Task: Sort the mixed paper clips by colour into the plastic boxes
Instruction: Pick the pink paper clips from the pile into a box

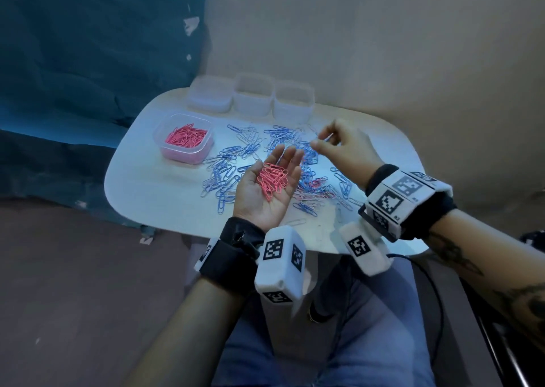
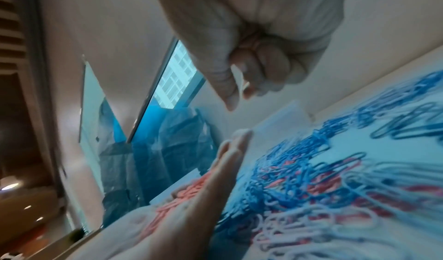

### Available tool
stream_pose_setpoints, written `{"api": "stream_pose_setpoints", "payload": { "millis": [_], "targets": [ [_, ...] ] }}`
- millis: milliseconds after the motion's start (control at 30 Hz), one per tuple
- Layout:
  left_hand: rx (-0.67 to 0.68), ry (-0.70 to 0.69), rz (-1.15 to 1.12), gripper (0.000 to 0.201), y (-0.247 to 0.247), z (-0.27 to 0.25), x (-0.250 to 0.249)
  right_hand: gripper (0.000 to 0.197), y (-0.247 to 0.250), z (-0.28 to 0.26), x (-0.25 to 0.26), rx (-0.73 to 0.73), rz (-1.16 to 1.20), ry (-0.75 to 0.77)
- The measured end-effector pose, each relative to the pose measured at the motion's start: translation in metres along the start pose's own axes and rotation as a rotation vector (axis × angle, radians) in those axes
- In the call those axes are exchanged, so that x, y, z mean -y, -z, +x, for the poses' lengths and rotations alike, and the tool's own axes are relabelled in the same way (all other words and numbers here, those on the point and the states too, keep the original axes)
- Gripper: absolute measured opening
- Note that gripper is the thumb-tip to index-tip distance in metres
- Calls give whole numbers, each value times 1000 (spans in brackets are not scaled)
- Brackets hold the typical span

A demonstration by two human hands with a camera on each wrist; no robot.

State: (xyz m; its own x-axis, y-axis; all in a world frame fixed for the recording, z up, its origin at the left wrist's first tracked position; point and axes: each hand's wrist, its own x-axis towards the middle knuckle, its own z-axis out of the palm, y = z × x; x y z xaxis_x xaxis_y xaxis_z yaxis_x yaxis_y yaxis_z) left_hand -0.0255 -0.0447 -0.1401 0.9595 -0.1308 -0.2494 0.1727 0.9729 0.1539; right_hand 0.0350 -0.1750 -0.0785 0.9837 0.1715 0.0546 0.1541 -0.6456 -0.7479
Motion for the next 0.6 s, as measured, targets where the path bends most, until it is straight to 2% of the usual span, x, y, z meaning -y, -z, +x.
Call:
{"api": "stream_pose_setpoints", "payload": {
  "millis": [33, 133, 200, 267, 333, 433, 533, 600],
  "targets": [
    [30, 2, -13, 12, -5, -3, -1, 14, -1, -2, -5, 29, -39, -2],
    [173, 58, -10, 26, -28, -15, -16, 14, -7, -4, -2, 110, -124, 48],
    [210, 45, 190, 35, -49, -28, -40, 14, -10, -2, 9, 200, -151, 70],
    [131, -45, 481, 51, -67, -36, -75, 14, -12, 1, 21, 263, -149, 105],
    [-12, -160, 800, 57, -75, -33, -111, 12, -14, 1, 28, 285, -139, 142],
    [-225, -264, 1462, 45, -72, -12, -152, 11, -16, -1, 29, 300, -117, 182],
    [-275, -264, 2183, 36, -63, 6, -164, 12, -16, -4, 23, 306, -116, 177],
    [-272, -251, 2466, 28, -56, 11, -164, 13, -11, -2, 18, 311, -134, 128]
  ]
}}
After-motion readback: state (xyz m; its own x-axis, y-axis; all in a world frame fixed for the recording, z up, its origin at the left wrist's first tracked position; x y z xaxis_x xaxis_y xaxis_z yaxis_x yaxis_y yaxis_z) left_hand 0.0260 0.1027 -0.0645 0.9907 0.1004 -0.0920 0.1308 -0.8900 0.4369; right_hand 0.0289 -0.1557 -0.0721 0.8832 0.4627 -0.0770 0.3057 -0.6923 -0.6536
